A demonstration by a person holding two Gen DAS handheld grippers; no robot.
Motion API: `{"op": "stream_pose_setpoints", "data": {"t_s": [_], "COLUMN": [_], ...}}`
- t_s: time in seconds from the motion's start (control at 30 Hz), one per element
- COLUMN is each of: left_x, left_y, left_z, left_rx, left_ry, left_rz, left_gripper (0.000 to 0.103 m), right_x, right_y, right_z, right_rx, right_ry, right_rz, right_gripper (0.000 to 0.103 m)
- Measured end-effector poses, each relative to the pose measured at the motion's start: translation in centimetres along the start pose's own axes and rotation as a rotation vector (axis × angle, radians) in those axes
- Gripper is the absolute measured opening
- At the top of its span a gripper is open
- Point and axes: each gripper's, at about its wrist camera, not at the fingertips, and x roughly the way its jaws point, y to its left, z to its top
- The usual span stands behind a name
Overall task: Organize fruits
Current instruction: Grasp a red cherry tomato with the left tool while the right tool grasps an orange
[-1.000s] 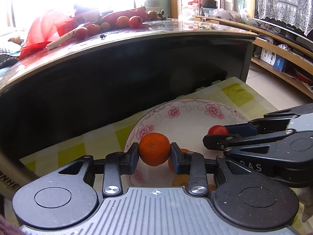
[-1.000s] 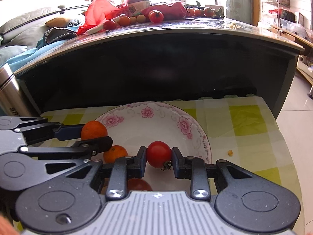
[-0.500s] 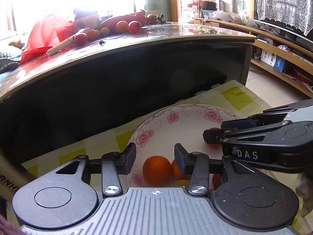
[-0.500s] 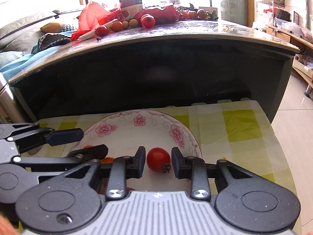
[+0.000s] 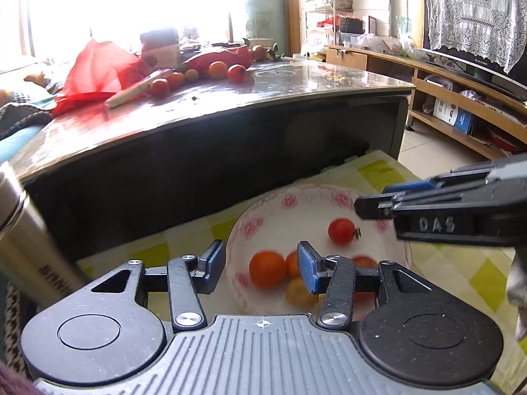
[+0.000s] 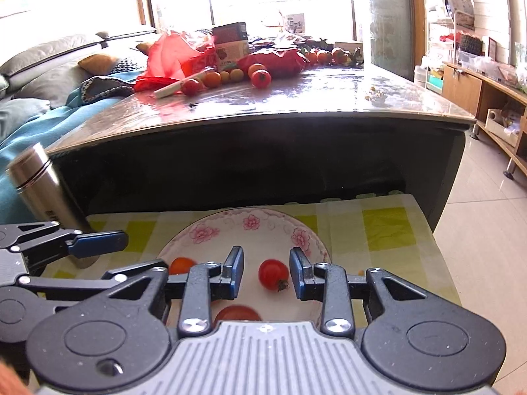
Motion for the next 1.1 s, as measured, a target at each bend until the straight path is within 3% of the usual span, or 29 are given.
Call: {"op": "stream_pose_setpoints", "data": {"t_s": [0.4,0.7,1.1], "left_x": [-4.8,-7.1,-5.6], "left_y": [0.6,0.6,-0.8], "left_z": [-3.1,-6.1,-9.1], "left_rx": [-0.061,-0.105,-0.054], "left_ry": [0.021,0.057,0.125], "left_rz": [-0.033,-0.063,-0.089], "left_gripper": [0.058,0.059,0.06], "right_x": [-4.0,-6.2,-7.0], "right_y": [4.1,4.7,3.8], "right_z": [-3.6,-6.7,-8.9], "right_rx": [-0.052,-0.053,0.003], "right_ry": [0.058,0.121,0.178], "right_rz": [0.053,0.057,0.054], "right_gripper": [0.036,0.037,0.041]}}
